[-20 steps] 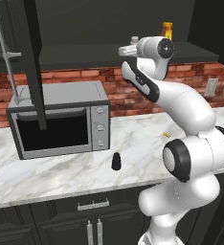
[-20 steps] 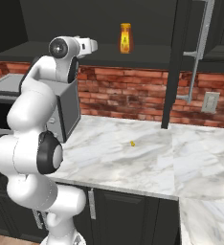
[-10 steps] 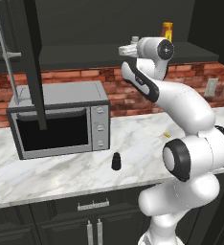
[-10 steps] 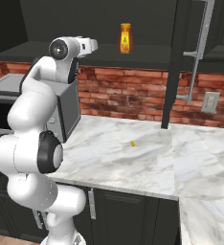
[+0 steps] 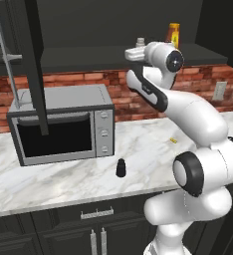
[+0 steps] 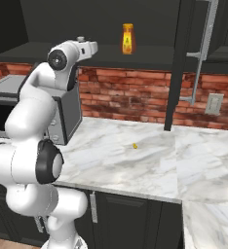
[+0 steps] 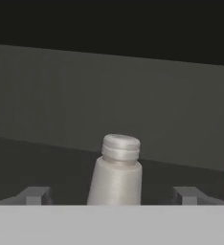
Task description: Pick the shaker and shaker from the counter and place them in the cabinet.
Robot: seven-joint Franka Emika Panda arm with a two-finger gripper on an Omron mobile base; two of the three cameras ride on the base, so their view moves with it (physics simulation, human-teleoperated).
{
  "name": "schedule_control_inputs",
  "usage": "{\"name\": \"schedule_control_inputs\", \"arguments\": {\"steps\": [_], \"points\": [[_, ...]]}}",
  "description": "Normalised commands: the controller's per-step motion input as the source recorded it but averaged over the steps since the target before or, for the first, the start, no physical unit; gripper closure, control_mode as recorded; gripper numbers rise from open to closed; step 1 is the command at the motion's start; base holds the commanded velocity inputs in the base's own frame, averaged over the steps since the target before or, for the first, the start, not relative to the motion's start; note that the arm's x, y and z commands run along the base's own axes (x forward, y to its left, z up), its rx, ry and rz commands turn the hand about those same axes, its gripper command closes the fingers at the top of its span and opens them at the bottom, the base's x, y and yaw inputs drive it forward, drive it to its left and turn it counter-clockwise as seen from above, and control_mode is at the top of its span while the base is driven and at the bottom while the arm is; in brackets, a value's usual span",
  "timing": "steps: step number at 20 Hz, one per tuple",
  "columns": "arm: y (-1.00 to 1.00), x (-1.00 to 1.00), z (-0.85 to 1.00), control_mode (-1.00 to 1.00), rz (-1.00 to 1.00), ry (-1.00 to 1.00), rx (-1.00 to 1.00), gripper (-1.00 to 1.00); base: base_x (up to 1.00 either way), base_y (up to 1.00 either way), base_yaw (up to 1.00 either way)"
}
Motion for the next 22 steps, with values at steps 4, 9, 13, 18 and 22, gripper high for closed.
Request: {"name": "schedule_control_inputs", "arguments": {"steps": [4, 9, 13, 18, 22], "points": [[-0.13, -0.55, 0.0, -1.0, 0.0, -0.1, 0.0, -1.0, 0.0, 0.0, 0.0], [-0.22, -0.75, 0.0, -1.0, 0.01, -0.11, 0.01, -1.0, 0.0, 0.0, 0.0], [-0.15, -0.63, 0.0, -1.0, 0.01, -0.01, 0.04, -1.0, 0.0, 0.0, 0.0], [-0.03, -0.5, -0.05, -1.0, 0.05, 0.01, 0.01, -1.0, 0.0, 0.0, 0.0], [0.0, -0.47, -0.24, -1.0, 0.08, 0.07, 0.0, -1.0, 0.0, 0.0, 0.0]]}}
